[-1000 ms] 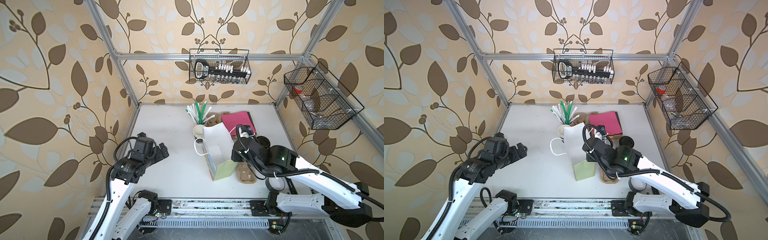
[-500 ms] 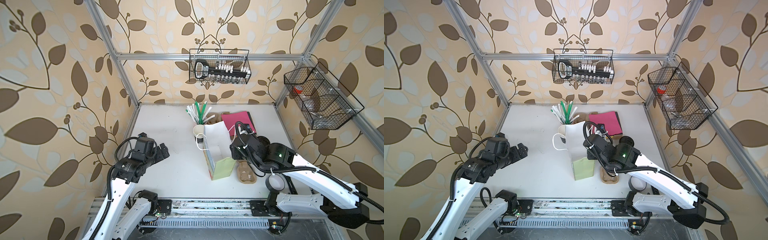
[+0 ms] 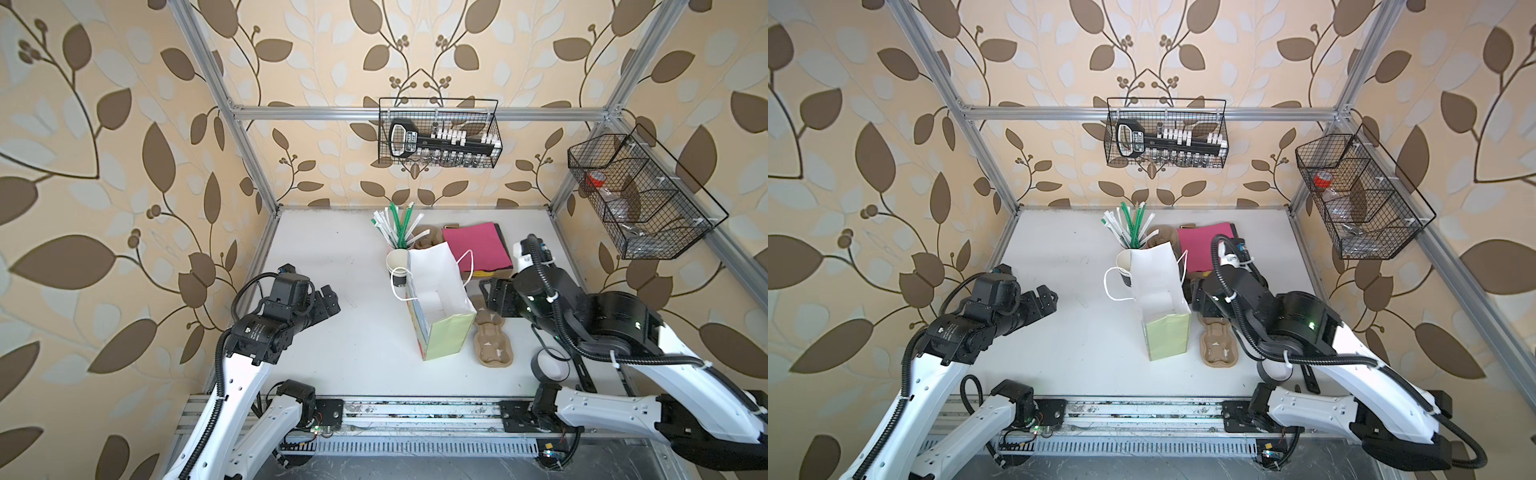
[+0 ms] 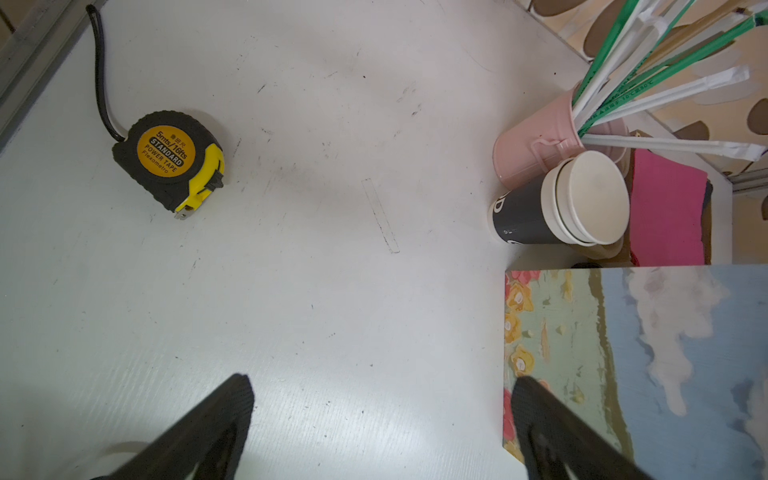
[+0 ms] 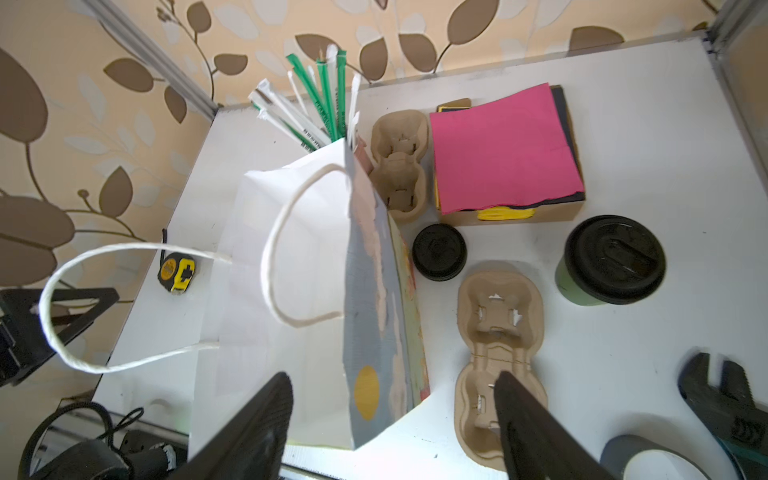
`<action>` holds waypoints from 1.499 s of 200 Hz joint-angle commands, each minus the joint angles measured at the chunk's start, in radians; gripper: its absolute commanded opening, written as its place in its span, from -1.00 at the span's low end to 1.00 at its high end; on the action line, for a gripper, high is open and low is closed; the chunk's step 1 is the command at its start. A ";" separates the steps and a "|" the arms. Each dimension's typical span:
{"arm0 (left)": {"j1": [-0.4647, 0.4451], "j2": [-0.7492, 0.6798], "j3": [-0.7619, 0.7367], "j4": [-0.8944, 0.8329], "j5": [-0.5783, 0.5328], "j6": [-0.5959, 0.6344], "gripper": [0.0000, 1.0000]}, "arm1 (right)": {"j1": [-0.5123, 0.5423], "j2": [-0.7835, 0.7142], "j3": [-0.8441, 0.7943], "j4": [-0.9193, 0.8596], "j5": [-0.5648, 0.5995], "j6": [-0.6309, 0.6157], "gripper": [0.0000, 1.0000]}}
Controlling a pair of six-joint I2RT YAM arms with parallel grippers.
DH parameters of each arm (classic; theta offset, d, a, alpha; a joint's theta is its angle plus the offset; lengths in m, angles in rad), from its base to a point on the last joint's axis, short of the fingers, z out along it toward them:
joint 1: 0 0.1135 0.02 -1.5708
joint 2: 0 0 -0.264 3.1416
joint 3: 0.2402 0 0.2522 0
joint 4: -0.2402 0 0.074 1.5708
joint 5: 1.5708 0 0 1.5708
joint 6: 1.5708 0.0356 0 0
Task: Pack the takeout coffee
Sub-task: 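Release the bag and move the right gripper down to the cardboard carrier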
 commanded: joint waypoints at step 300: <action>-0.010 0.350 0.043 -0.070 0.027 -0.008 0.98 | -0.460 0.186 -0.707 0.413 -0.406 -0.219 0.08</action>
